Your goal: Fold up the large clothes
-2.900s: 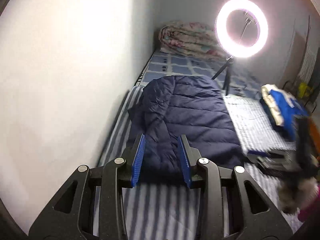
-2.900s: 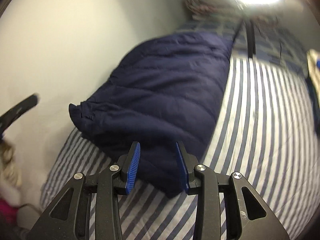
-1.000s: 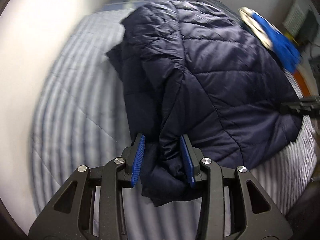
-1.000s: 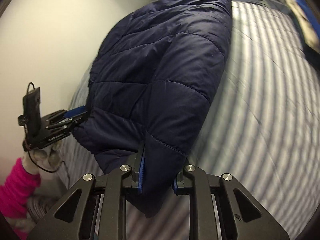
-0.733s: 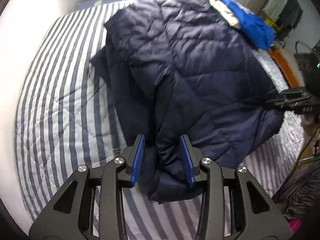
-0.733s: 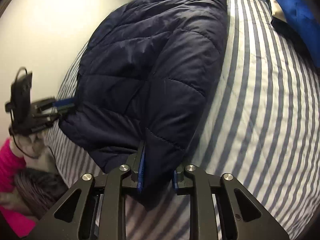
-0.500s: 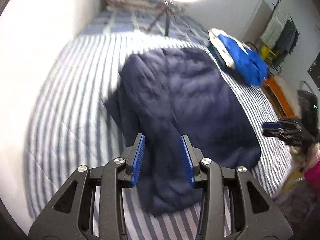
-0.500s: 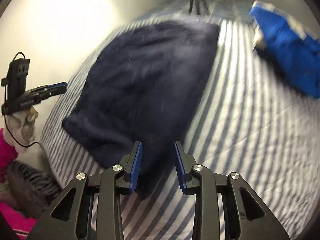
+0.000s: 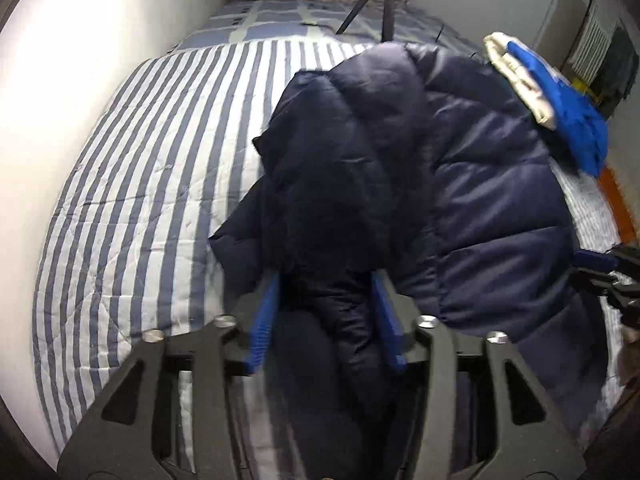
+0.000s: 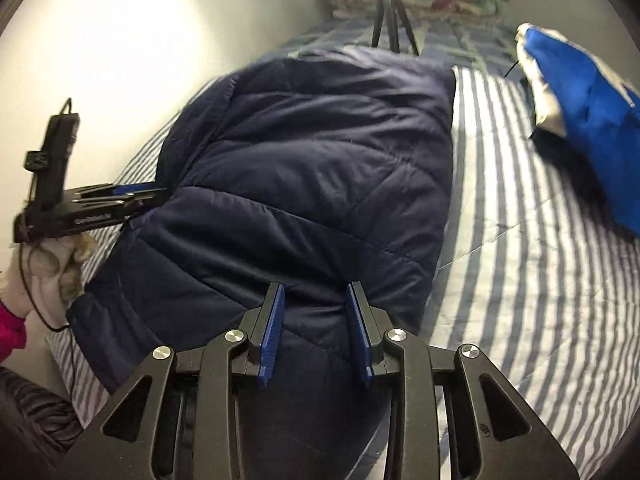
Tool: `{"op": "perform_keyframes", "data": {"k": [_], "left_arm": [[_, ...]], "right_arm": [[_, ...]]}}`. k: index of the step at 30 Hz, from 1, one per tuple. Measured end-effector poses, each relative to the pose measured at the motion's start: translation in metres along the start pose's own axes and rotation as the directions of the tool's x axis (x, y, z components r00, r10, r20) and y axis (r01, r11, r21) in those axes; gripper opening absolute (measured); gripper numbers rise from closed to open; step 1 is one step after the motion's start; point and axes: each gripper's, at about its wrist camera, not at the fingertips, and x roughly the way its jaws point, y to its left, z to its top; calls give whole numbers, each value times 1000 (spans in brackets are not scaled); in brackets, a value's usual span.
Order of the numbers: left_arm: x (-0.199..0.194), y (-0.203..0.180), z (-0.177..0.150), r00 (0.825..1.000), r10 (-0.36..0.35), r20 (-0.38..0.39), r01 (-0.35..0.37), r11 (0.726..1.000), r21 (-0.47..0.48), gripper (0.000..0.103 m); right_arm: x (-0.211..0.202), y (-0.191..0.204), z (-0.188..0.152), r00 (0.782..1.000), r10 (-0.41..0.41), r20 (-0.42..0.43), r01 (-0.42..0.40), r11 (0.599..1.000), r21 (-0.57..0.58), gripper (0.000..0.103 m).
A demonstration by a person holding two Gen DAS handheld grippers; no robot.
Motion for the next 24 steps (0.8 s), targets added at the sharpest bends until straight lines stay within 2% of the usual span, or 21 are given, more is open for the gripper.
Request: {"op": "perform_keyframes", "data": {"k": [3, 5, 6, 7, 8, 9, 10, 12, 14, 15, 18, 20, 22, 24], "left_arm": [[-9, 10, 3, 1000, -25, 0, 25, 999, -38, 56], [-24, 28, 2, 996, -85, 25, 88, 988, -127, 57], [-29, 41, 1, 990, -132, 39, 137, 974, -179, 59], [-32, 51, 0, 984, -173, 46, 179, 959, -222, 64], [-33, 67, -2, 973, -223, 56, 230, 930, -287, 69], [-33, 84, -6, 959, -273, 74, 281, 889, -361, 70], [-30, 97, -9, 944, -319, 90, 326, 845, -423, 70], [-16, 126, -19, 891, -436, 128, 426, 701, -572, 70], [0, 140, -26, 848, -508, 149, 473, 601, -645, 70], [8, 144, -29, 834, -532, 145, 481, 574, -663, 70], [20, 146, -34, 827, -549, 125, 479, 569, -668, 70], [24, 143, -34, 813, -568, 129, 497, 559, -664, 70], [27, 138, -31, 801, -585, 126, 514, 565, -646, 70], [31, 132, -27, 782, -611, 124, 538, 561, -629, 70]], "right_arm": [[1, 3, 3, 1000, -21, -18, 21, 999, -28, 30], [-6, -1, 8, 1000, -2, 2, 2, 1000, -26, 31], [-12, -8, 9, 1000, 14, 27, -13, 1000, -15, 36], [-19, -17, 8, 998, 31, 59, -31, 1000, -1, 41], [-23, -25, 7, 995, 46, 86, -48, 999, 12, 57], [-28, -33, 5, 992, 60, 111, -64, 998, 28, 69], [-31, -44, 3, 988, 71, 134, -78, 996, 51, 71], [-29, -65, 0, 985, 89, 148, -107, 988, 112, 72], [-25, -84, -2, 984, 119, 136, -143, 972, 187, 72], [-21, -92, -4, 982, 138, 129, -164, 962, 219, 72], [-16, -103, -13, 977, 189, 100, -210, 940, 270, 72], [-8, -110, -16, 972, 223, 80, -237, 926, 294, 72], [0, -114, -19, 963, 260, 69, -268, 911, 313, 72], [7, -119, -16, 958, 280, 61, -285, 902, 324, 72]]}}
